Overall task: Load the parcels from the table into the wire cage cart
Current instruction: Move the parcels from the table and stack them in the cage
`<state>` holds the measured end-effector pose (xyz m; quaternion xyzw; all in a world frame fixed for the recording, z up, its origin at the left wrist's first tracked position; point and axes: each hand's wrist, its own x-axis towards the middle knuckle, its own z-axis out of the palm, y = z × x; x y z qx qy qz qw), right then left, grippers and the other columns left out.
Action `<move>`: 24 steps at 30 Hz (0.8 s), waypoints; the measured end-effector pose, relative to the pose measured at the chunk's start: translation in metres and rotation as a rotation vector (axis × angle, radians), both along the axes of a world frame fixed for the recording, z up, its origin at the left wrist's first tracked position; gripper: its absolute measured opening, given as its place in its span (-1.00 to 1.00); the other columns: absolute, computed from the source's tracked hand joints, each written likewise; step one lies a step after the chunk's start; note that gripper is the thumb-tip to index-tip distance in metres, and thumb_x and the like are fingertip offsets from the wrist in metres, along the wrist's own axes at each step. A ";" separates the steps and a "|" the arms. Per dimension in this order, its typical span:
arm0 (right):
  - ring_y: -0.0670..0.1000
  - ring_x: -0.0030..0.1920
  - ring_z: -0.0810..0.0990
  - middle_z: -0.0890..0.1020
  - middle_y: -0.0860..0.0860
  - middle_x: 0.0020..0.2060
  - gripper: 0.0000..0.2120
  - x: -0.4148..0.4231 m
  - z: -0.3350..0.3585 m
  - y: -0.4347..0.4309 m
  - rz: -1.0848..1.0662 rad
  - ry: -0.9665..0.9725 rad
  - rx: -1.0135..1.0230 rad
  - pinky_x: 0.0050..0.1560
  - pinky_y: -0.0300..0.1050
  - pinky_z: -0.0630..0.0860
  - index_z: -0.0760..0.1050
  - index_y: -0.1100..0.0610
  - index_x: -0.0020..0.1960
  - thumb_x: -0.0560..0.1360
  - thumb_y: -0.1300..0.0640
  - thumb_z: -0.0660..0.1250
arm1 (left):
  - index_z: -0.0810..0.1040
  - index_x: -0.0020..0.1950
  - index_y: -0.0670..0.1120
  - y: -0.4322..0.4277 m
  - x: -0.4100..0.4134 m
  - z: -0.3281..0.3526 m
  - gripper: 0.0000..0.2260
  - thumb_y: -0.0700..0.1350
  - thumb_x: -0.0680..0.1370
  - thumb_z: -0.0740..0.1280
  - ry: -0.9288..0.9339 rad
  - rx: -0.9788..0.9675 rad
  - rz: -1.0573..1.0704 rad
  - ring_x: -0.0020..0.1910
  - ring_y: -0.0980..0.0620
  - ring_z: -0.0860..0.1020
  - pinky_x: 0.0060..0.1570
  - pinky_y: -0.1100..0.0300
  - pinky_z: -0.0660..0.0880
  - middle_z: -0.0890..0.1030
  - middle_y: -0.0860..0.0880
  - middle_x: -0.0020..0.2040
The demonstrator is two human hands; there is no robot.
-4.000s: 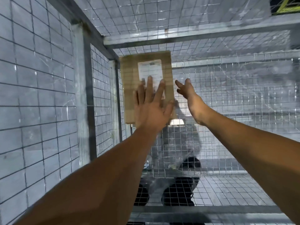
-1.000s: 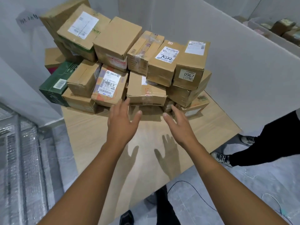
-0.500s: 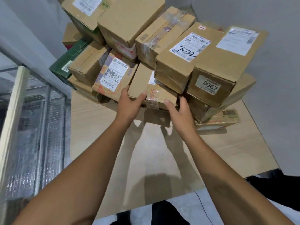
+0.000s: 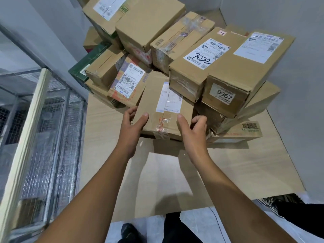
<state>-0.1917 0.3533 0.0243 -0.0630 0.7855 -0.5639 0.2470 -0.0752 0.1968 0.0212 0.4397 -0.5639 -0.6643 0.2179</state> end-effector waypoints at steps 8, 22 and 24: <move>0.02 0.31 0.48 0.34 0.01 0.36 -0.23 0.040 -0.004 0.017 0.123 -0.064 0.038 0.36 0.04 0.47 0.21 -0.15 0.57 0.46 -0.35 0.39 | 0.54 0.42 0.18 0.020 0.070 -0.008 -0.52 0.06 0.51 0.51 0.021 0.050 -0.076 0.25 -0.03 0.64 0.28 -0.21 0.56 0.60 0.02 0.36; -0.07 0.13 0.71 0.66 -0.14 0.21 -0.42 0.240 0.011 -0.015 0.268 -0.081 -0.059 0.18 0.10 0.67 0.29 -0.27 0.46 0.54 -0.08 0.48 | 0.37 0.51 0.25 0.012 0.281 -0.010 -0.32 0.25 0.43 0.51 0.050 -0.057 -0.015 0.38 0.19 0.51 0.39 -0.02 0.48 0.54 0.18 0.41; -0.08 0.16 0.70 0.64 -0.15 0.26 -0.41 0.273 0.015 -0.032 0.312 -0.060 -0.075 0.20 0.08 0.66 0.29 -0.24 0.50 0.57 -0.04 0.46 | 0.37 0.51 0.25 0.006 0.319 -0.008 -0.37 0.17 0.49 0.52 0.039 -0.085 0.024 0.26 0.19 0.60 0.32 -0.03 0.55 0.61 0.21 0.32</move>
